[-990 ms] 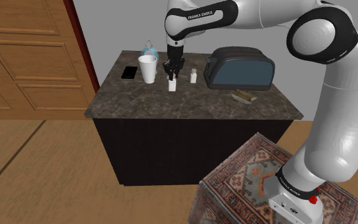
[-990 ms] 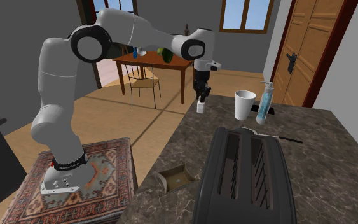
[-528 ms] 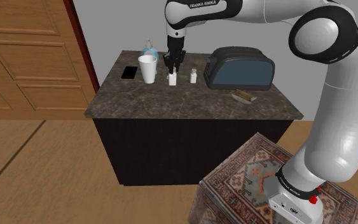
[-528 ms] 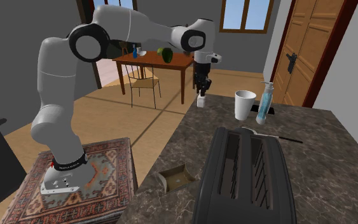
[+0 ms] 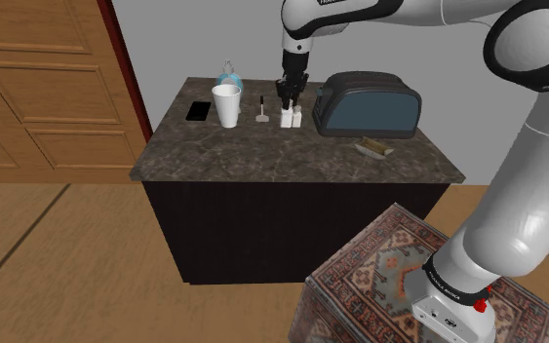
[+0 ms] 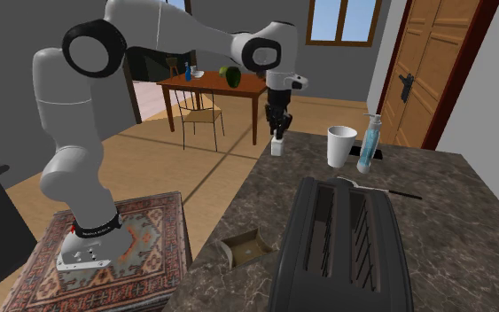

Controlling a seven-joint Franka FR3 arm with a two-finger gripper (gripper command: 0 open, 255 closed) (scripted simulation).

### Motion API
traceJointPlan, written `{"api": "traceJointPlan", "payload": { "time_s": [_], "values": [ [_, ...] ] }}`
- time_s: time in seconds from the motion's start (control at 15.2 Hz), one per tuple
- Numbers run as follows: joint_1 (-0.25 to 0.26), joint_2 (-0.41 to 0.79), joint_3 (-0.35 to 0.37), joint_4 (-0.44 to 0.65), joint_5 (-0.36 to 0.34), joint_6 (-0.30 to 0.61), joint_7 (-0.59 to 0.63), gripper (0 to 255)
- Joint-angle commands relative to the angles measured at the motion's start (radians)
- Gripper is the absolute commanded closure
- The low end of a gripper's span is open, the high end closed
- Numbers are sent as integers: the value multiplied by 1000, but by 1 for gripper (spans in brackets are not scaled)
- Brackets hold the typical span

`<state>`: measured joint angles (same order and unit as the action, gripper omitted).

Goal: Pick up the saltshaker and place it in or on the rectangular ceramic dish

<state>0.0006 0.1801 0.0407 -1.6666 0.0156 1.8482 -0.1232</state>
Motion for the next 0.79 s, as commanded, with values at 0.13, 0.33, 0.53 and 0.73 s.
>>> {"api": "traceJointPlan", "payload": {
  "time_s": [0.13,0.33,0.53,0.73],
  "values": [
    [-45,-104,-32,-121,8,16,-80,255],
    [-77,-166,-60,-189,9,19,-140,255],
    [-108,-222,-92,-245,6,19,-202,255],
    [-139,-269,-125,-290,0,15,-264,255]
  ]
}}
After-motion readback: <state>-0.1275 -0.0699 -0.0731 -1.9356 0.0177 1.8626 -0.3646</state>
